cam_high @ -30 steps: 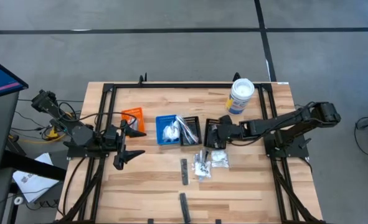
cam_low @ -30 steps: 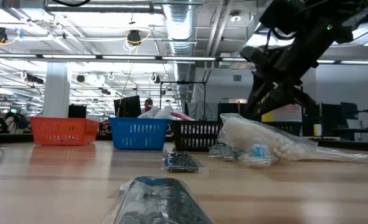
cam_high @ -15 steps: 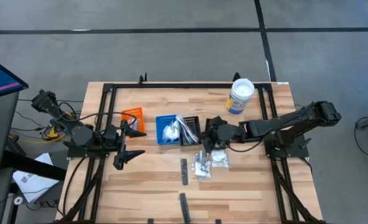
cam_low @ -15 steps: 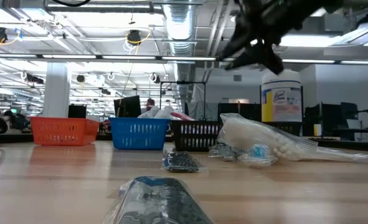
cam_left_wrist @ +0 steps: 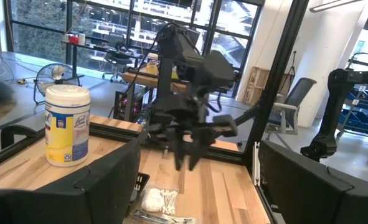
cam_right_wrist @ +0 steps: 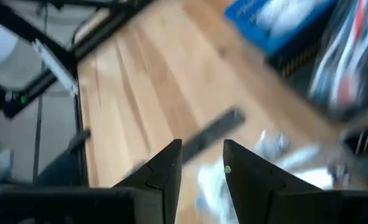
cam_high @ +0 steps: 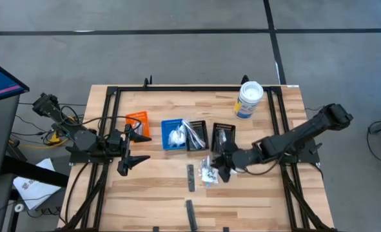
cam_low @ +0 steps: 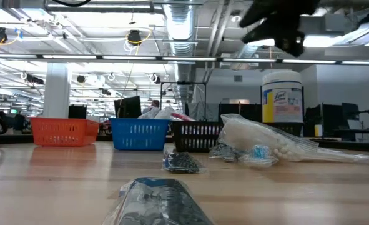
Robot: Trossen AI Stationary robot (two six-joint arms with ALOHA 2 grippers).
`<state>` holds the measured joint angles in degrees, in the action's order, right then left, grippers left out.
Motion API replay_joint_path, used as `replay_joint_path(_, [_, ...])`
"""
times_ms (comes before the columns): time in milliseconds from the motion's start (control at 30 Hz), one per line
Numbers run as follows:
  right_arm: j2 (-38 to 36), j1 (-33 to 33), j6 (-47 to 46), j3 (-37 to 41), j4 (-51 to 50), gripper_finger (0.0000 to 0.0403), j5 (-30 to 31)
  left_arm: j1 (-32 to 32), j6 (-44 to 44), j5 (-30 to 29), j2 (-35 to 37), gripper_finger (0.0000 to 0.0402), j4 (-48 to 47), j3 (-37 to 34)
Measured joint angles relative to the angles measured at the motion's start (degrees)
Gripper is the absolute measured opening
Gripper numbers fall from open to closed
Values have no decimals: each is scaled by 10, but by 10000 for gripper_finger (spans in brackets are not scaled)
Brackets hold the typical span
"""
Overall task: Pick & Place Travel size toiletries
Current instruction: Put the pack of cotton buds into the blue bin
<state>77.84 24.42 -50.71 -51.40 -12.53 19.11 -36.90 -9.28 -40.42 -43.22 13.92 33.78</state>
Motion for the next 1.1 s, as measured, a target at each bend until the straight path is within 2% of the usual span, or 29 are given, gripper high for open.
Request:
replay_joint_path(300, [0,92,-157,0,-131,111,2,0,0,0,0,319,0,0])
replay_joint_path(833, [3,177,-321,0,-304,111,3,0,0,0,0,319,-2,0])
replay_joint_path(1000, [2,184,-337,12,-307,111,3,0,0,0,0,319,-2,0])
replay_joint_path(1100, [2,183,-378,34,-303,111,3,0,0,0,-1,319,-2,0])
